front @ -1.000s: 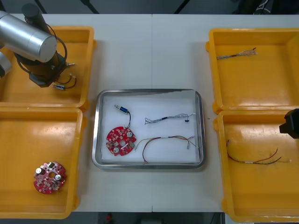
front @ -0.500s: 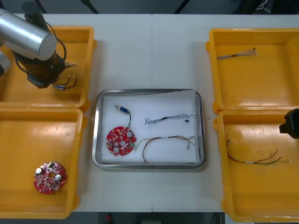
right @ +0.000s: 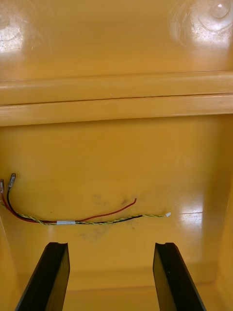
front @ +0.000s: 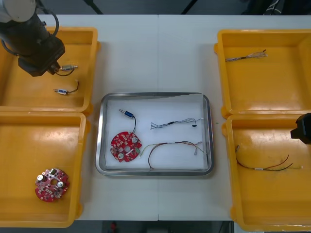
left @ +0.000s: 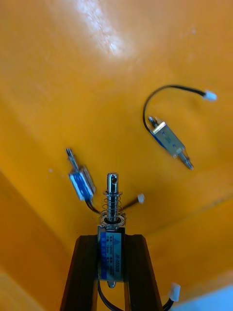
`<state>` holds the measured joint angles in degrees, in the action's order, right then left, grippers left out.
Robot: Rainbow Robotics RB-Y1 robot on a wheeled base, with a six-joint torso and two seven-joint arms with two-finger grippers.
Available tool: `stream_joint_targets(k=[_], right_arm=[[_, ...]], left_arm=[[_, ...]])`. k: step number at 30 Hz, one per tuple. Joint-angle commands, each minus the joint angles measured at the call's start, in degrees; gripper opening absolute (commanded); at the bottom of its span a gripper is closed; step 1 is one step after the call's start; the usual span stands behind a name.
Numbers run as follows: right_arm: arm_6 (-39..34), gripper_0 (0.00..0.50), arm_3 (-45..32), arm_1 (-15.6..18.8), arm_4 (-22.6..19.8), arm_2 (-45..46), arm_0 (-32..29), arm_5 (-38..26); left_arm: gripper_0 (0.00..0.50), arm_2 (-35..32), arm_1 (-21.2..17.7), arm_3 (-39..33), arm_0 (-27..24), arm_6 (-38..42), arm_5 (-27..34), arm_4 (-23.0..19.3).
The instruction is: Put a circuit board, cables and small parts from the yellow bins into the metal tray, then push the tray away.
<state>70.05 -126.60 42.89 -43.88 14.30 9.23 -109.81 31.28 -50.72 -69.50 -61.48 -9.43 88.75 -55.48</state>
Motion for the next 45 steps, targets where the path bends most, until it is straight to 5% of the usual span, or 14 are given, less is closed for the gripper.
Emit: stream_joint_targets(k=[1,11,23,33,45], right_arm=[[-1.5,0.5,-1.5,-0.4,0.4,1.8,-0.6,-0.2],[-1.5,0.5,-1.5,-0.4,0.4,1.8,-0.6,-0.2],[-1.5,0.5,-1.5,-0.4,0.4,1.8,-0.6,-0.2],[-1.5,0.5,-1.5,-0.4,0.4,1.8,-0.6,-0.2],[-1.5,0.5,-1.5,-0.4,0.4,1.8,-0.6,-0.2]], left_arm=[[0.0,-1.1,-4.2,-6.7,-3.2,6.4,0.9,-4.2],[0.0,-1.1,-3.7,-15.7,-2.4,17.1,2.0,-6.7],[0.0,1.0,0.3,-30.7,1.4,28.8,4.8,-3.0],[0.0,10.3,7.6,-33.2,3.8,33.0,3.4,6.8],[0.0,15.8,19.3,-27.2,4.4,34.9,1.1,18.0]])
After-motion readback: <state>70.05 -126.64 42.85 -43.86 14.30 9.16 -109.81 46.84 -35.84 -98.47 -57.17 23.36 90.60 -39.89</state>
